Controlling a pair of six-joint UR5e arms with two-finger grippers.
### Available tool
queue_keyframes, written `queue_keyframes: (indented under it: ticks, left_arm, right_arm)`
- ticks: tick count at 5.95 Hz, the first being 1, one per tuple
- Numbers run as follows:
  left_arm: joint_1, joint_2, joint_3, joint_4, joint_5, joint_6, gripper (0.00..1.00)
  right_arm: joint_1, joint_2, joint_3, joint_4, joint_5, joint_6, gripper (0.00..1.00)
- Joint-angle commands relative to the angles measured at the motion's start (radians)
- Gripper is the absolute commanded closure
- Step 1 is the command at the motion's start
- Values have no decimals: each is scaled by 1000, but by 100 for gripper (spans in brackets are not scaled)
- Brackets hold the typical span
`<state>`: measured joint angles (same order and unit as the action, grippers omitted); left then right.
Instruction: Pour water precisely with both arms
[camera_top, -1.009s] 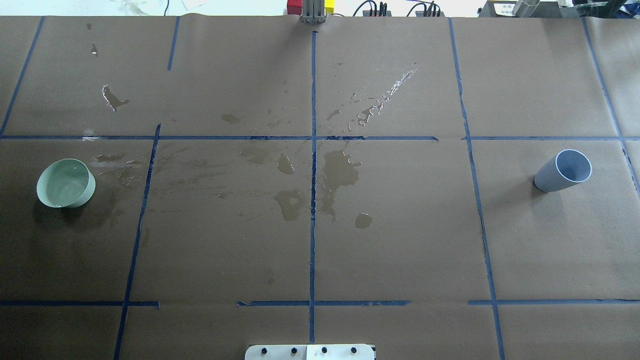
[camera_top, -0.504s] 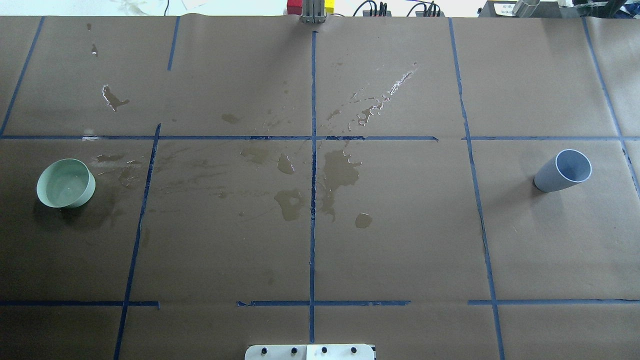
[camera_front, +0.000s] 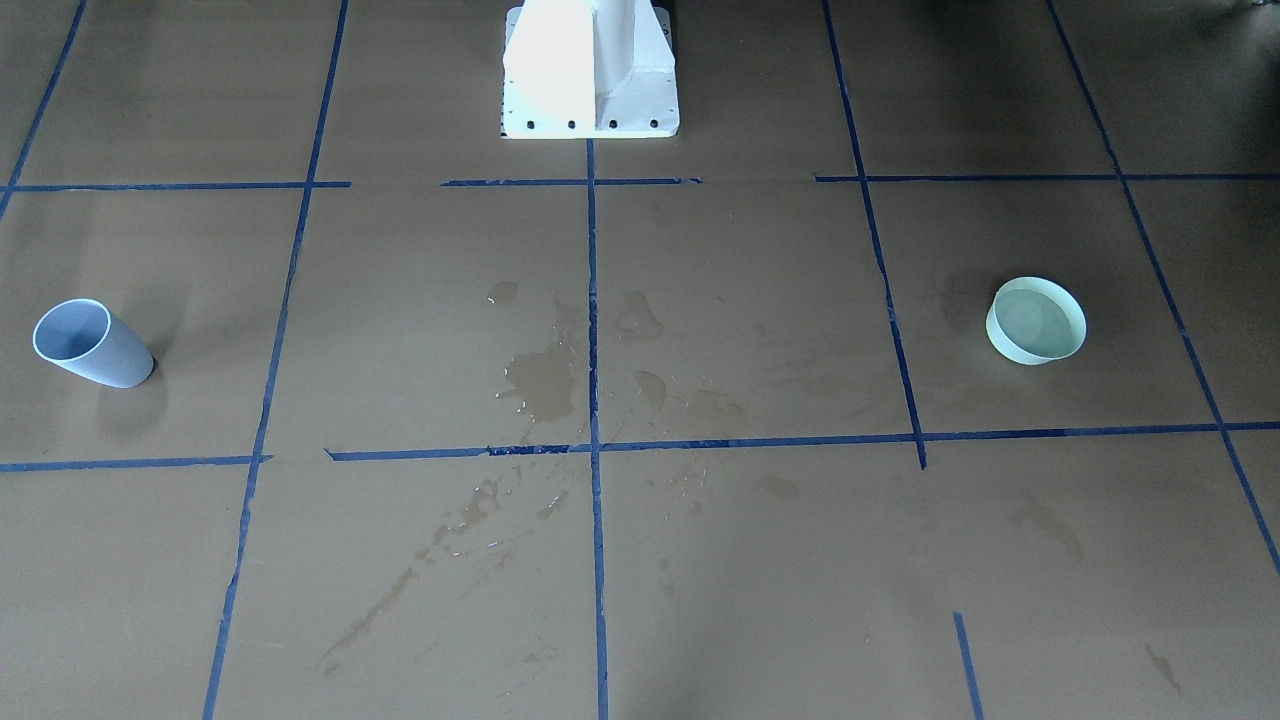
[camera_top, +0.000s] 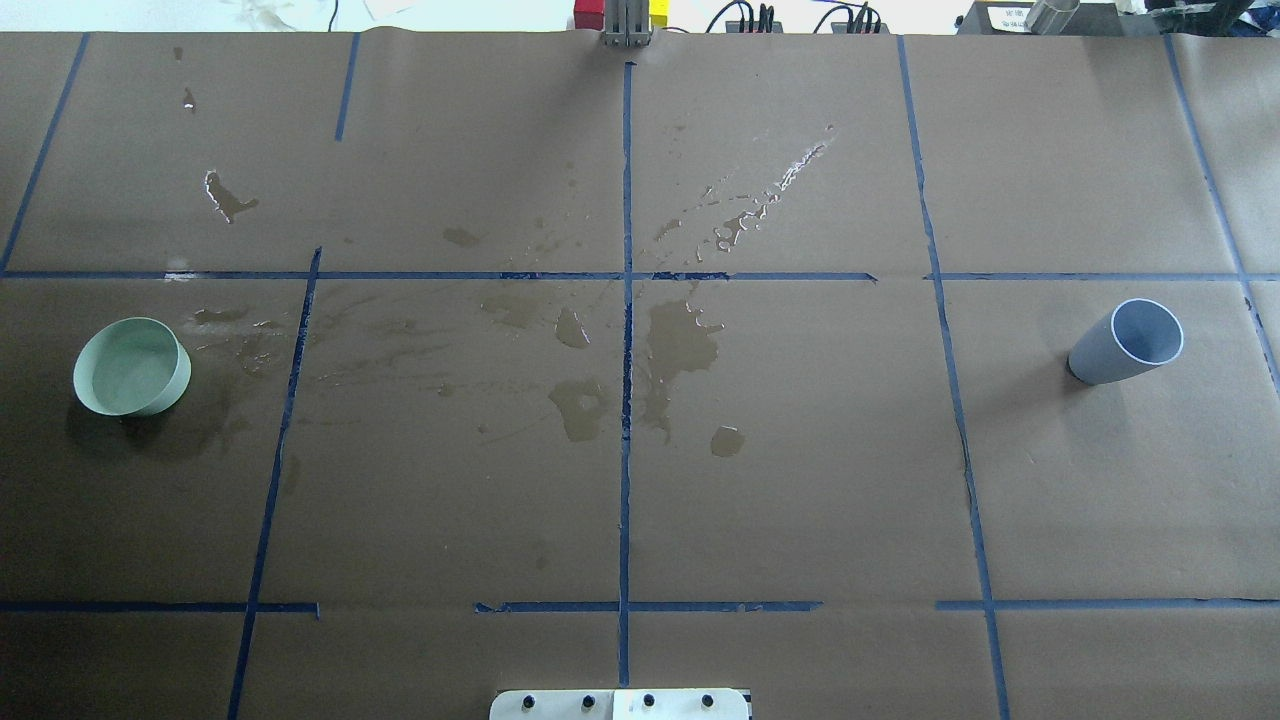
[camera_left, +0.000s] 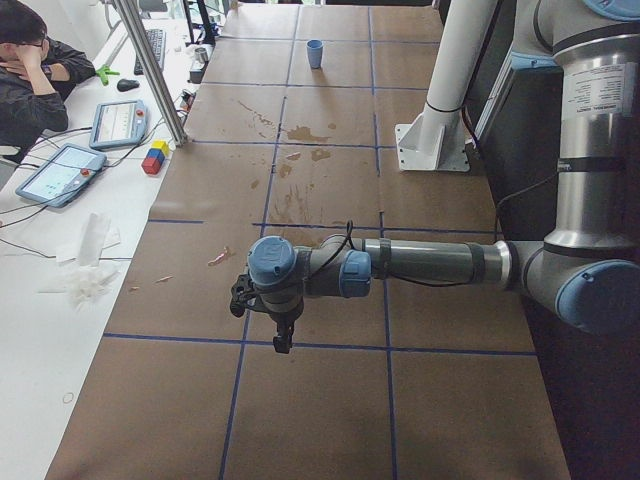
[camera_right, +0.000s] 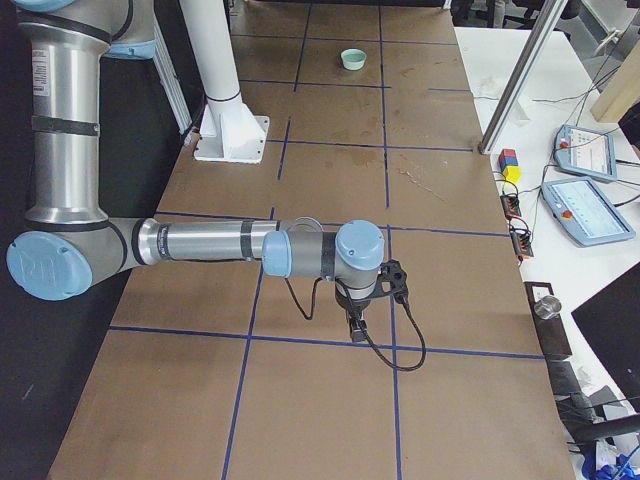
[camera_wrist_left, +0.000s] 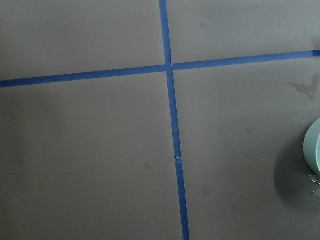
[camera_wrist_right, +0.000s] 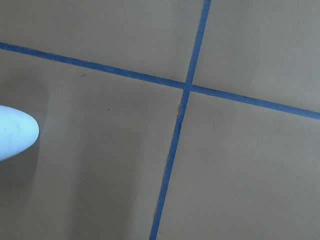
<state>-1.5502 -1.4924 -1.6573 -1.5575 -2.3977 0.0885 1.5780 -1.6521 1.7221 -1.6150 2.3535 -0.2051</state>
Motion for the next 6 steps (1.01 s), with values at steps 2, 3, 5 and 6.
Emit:
queue_keyframes:
  ticks: [2, 3, 5, 6]
  left_arm:
    - [-1, 7, -4, -3, 6, 0, 0]
    - [-1, 27, -10, -4, 5, 7, 0]
    - [-1, 30, -10, -3, 5, 5, 0]
    - [-1, 41, -12, -3, 3, 5, 0]
  right_arm:
    - [0, -24, -12, -7, 3, 6, 0]
    - [2, -61, -6, 12, 1, -2, 0]
    - [2, -87, 5, 18, -7, -2, 0]
    - [2, -87, 5, 27, -8, -2, 0]
